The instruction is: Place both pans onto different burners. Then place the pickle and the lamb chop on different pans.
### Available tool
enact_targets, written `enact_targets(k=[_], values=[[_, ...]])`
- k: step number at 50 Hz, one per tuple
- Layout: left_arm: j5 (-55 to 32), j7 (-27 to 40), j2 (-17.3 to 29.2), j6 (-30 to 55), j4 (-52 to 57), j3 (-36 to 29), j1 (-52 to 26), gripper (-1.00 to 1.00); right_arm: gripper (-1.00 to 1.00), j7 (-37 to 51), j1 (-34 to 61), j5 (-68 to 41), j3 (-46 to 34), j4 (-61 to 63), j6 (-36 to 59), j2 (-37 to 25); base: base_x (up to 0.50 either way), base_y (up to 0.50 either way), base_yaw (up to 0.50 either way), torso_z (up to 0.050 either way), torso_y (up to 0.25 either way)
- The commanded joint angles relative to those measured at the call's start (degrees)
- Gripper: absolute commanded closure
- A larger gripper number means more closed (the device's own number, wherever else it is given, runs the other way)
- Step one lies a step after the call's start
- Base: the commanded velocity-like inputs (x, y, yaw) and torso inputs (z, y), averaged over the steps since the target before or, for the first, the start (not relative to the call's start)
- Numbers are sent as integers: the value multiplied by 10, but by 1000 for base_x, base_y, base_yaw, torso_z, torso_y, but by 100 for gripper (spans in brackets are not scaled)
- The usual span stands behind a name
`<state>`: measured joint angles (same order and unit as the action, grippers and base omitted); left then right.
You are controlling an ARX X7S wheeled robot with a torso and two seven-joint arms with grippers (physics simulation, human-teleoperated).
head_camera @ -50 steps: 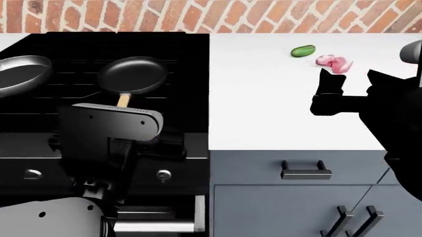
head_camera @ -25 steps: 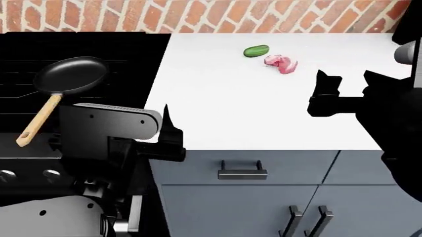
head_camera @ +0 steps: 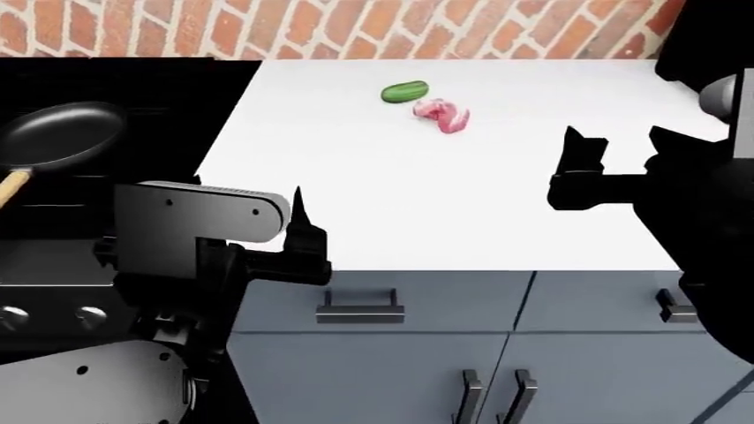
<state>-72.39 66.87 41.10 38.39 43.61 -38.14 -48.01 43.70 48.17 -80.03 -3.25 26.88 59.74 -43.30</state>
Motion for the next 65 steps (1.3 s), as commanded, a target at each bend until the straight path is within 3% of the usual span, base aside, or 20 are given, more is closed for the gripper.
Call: enact_targets(k=[1, 22, 34, 42, 52, 65], values=[[12, -16, 1, -23, -20, -3, 8, -100, -100, 0, -15, 10, -15, 0, -35, -2, 352, -117, 0, 0, 0], [5, -27, -1, -22, -32, -2, 2, -100, -100, 7, -9, 9, -24, -5, -32, 1, 348, -113, 0, 0, 1], [-66, -126, -17, 44, -185, 5, -134, -100, -100, 39, 213, -14, -112, -163, 86, 47, 0, 0, 0, 0, 0], [-80, -225, -76, 89, -370, -11, -244, -100, -100, 25, 308, 16, -166, -268, 126, 81, 0, 0, 0, 0, 0], [-2, -351, -169, 90, -577, -65, -347, -100, -100, -20, 343, 71, -211, -334, 116, 96, 0, 0, 0, 0, 0], [13, -362, -171, 75, -592, -73, -337, -100, -100, -26, 336, 77, -216, -343, 107, 94, 163, 0, 0, 0, 0]])
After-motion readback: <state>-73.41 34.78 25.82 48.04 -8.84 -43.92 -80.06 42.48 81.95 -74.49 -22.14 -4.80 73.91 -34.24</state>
